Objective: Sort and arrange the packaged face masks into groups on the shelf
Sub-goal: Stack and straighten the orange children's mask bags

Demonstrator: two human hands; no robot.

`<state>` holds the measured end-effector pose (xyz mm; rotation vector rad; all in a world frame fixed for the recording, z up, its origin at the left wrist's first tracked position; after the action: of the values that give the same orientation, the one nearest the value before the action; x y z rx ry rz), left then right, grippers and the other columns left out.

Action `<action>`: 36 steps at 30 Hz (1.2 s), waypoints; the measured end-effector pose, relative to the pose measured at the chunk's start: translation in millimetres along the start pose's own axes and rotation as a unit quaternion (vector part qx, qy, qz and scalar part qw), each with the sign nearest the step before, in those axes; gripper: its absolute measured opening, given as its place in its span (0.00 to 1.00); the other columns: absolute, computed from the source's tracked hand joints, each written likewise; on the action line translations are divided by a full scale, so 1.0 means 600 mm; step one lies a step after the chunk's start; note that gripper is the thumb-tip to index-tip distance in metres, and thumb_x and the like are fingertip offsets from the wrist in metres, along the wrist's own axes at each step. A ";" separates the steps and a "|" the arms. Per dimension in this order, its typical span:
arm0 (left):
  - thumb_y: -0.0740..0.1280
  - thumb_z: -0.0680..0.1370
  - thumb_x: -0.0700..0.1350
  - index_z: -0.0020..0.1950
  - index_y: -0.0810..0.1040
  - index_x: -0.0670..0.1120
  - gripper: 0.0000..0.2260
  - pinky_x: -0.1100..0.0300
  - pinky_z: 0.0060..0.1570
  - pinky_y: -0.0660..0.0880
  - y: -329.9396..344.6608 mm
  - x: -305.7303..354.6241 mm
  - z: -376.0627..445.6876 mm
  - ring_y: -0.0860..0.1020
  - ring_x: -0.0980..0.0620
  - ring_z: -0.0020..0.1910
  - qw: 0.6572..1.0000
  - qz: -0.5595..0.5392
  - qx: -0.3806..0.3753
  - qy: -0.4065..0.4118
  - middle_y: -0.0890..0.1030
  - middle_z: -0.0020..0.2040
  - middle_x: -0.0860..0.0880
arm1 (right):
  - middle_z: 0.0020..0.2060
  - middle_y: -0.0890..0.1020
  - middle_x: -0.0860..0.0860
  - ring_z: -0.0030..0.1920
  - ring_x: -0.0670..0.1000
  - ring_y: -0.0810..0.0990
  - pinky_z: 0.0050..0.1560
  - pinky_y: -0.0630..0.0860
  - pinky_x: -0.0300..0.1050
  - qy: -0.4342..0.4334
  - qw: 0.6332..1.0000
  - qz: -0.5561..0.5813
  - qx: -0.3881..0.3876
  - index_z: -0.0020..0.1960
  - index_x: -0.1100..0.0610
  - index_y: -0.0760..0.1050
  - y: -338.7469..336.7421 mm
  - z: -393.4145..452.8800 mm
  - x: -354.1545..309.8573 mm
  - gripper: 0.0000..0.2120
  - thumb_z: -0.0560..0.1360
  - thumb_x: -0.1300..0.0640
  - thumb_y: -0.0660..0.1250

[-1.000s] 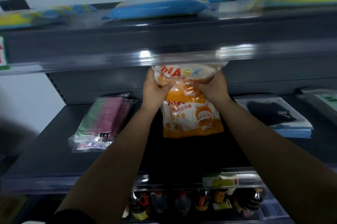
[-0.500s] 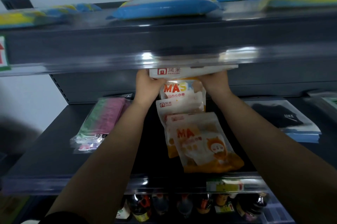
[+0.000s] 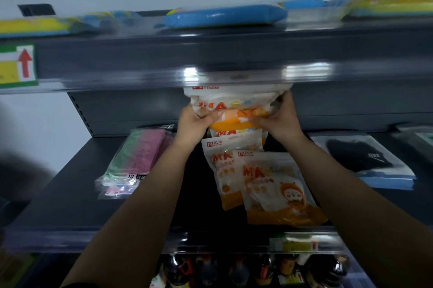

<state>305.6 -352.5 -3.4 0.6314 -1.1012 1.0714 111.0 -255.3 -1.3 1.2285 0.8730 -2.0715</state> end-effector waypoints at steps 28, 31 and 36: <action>0.72 0.71 0.34 0.62 0.74 0.43 0.21 0.52 0.53 0.79 0.010 -0.055 -0.084 0.82 0.48 0.53 0.987 -0.090 -0.074 -0.109 0.83 0.55 0.46 | 0.58 0.79 0.53 0.58 0.53 0.79 0.56 0.78 0.49 0.060 0.985 0.059 -0.150 0.67 0.57 0.68 0.047 -0.066 0.033 0.29 0.69 0.66 0.73; 0.72 0.71 0.34 0.57 0.77 0.45 0.17 0.47 0.53 0.79 -0.002 -0.067 -0.083 0.82 0.45 0.52 0.987 -0.114 -0.036 -0.109 0.83 0.53 0.45 | 0.56 0.78 0.46 0.58 0.48 0.78 0.51 0.78 0.35 0.043 0.986 0.021 -0.162 0.69 0.54 0.65 0.048 -0.075 0.016 0.32 0.68 0.63 0.74; 0.71 0.72 0.36 0.62 0.76 0.41 0.18 0.45 0.53 0.78 -0.033 -0.085 -0.086 0.81 0.42 0.54 0.970 -0.203 0.053 -0.126 0.82 0.56 0.41 | 0.63 0.68 0.48 0.62 0.46 0.69 0.57 0.67 0.39 0.026 0.989 -0.057 -0.135 0.75 0.55 0.54 0.015 -0.087 0.026 0.44 0.67 0.59 0.76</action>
<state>340.6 -335.3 -67.9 1.0514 -1.0736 0.7108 138.9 -222.8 -36.6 1.1134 1.2277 -1.9361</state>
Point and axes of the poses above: each hand's wrist, its own z-axis towards the middle knuckle, its own y-axis out of the palm, x = y × z, the point moved 8 cm from there along z, towards the middle knuckle
